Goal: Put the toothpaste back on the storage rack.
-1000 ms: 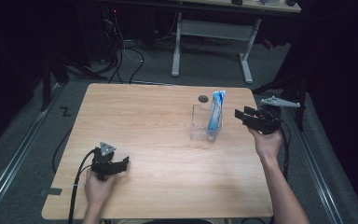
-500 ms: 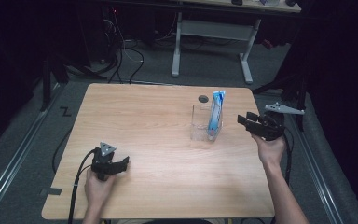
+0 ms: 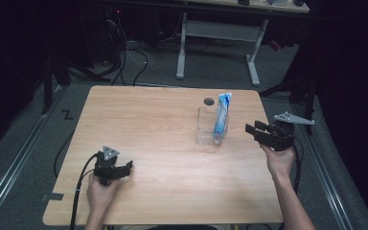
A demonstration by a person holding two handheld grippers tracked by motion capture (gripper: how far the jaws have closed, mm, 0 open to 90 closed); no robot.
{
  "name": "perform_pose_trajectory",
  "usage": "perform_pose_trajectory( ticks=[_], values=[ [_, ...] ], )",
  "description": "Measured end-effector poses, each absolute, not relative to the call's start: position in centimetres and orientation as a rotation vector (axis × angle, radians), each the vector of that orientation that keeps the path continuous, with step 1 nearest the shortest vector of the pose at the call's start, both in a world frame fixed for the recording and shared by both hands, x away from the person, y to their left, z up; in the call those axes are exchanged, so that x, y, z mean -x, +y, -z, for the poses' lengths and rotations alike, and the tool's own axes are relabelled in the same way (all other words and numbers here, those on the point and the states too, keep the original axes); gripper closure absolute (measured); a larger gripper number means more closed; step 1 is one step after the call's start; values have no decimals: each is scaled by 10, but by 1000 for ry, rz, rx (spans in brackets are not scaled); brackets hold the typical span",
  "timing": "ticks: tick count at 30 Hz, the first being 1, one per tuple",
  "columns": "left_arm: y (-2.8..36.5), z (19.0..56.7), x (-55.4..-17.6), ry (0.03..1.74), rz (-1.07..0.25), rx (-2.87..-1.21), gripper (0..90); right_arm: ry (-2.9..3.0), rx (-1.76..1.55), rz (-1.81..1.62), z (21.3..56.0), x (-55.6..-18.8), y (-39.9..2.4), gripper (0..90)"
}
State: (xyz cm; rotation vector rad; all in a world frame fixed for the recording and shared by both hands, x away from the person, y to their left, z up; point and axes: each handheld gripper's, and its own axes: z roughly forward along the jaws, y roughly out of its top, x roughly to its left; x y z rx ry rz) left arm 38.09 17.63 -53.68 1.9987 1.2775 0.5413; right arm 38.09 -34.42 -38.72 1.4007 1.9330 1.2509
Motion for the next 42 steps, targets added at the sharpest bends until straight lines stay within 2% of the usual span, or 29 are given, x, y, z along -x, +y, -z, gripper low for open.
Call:
perform_pose_trajectory(
  ticks=[42],
  values=[
    [176,537,-381,1278,-542,-2000,243,1965,-1422,-1292,427,-356,-339,514]
  ],
)
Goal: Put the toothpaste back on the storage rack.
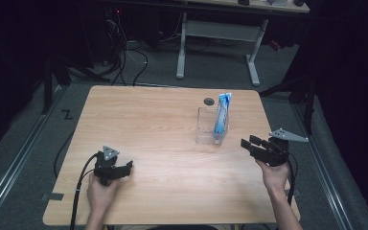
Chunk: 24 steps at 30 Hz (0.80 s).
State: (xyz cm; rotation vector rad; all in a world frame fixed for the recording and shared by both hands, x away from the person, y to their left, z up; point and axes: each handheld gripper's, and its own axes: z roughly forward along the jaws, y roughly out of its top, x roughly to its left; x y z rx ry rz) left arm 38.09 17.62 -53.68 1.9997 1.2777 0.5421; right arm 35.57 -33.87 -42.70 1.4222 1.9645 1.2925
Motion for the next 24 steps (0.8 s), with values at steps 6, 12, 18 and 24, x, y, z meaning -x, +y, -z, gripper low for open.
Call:
perform_pose_trajectory(
  ticks=[6,12,18,24],
  values=[
    [176,537,-381,1278,-542,-1999,243,1965,-1425,-1275,434,-355,-337,514],
    [176,537,-381,1278,-542,-2000,243,1969,-1437,-1261,440,-355,-337,514],
    [176,537,-381,1278,-543,-1999,243,1973,-1446,-1236,448,-355,-335,514],
    [176,537,-381,1278,-544,-2000,244,1972,-1459,-1216,455,-357,-335,514]
  ],
)
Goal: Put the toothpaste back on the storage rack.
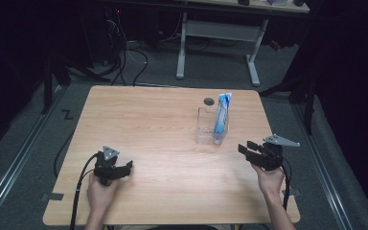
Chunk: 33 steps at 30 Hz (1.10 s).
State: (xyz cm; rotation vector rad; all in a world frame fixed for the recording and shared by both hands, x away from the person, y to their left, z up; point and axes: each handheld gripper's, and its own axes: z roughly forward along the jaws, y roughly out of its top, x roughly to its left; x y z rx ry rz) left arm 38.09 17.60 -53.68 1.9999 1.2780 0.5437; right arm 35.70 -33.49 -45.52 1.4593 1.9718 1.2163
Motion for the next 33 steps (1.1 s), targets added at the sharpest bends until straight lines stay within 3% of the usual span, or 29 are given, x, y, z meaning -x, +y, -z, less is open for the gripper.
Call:
perform_pose_trajectory(
  ticks=[33],
  values=[
    [176,537,-381,1278,-545,-2000,244,2018,-1487,-1046,492,-380,-321,518]
  ],
)
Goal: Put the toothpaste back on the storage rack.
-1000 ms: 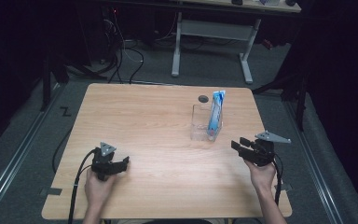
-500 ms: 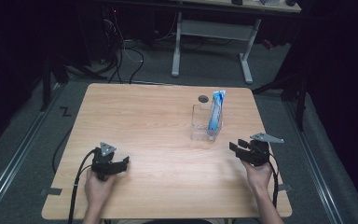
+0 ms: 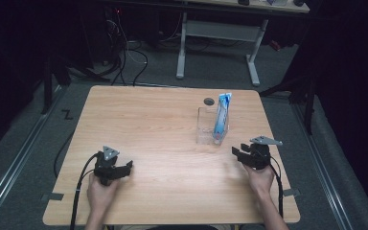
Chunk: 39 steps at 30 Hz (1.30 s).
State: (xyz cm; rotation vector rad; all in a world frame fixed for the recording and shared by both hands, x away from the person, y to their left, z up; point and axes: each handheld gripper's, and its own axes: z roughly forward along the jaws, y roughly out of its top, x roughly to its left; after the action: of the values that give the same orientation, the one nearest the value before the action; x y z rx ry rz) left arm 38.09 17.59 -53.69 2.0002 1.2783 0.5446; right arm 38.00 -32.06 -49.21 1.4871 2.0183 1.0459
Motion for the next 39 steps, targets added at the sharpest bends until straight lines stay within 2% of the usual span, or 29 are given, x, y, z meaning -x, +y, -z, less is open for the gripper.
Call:
perform_pose_trajectory(
  ticks=[39],
  values=[
    [176,537,-381,1279,-545,-2000,244,2059,-1480,-865,527,-391,-313,494]
  ],
)
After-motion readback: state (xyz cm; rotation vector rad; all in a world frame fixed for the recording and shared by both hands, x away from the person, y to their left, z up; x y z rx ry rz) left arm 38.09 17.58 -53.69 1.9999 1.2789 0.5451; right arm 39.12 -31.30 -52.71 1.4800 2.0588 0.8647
